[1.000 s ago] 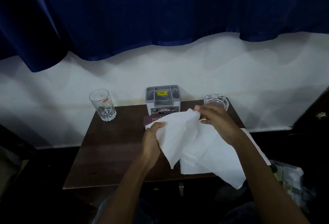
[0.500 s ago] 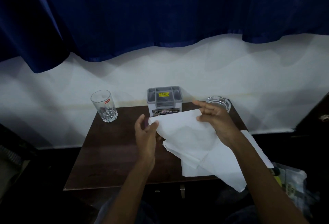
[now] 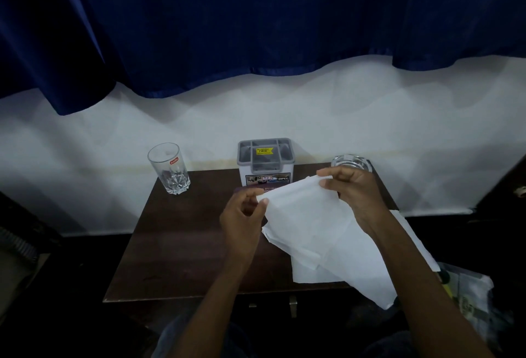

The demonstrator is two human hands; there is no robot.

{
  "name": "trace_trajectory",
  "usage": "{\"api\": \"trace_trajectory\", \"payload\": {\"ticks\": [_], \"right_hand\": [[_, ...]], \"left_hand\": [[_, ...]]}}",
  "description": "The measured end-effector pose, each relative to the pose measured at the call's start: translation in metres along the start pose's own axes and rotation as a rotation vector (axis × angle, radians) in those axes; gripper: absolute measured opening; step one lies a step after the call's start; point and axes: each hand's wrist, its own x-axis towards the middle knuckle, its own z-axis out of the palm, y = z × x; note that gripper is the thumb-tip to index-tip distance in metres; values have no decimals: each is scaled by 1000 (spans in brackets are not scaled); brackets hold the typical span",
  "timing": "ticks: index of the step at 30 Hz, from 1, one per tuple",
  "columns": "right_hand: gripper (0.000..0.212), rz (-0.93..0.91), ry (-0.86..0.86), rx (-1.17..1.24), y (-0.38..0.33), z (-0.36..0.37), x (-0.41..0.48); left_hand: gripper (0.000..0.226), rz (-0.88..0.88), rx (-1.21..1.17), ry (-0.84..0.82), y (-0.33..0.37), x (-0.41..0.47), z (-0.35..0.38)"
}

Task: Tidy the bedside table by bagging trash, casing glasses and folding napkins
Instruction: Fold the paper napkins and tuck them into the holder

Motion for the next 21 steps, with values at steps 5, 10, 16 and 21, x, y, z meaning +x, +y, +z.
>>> {"api": "trace_trajectory", "payload": {"ticks": [5,10,16,21], "right_hand": [[23,-54,20,-14,0,1,1],[24,-126,2,-13,-5,-3,2],[24,-105,-78,93,-11,-7,0],[28,-123,-60,105,-16,-3,-2]], "left_hand": [[5,87,27,20,3,-3,0],[11,63,-62,-28,3,-2,1],[19,-127,-317,-157,6,-2,2],[20,-239,-453,-150,13,-3,2]]}}
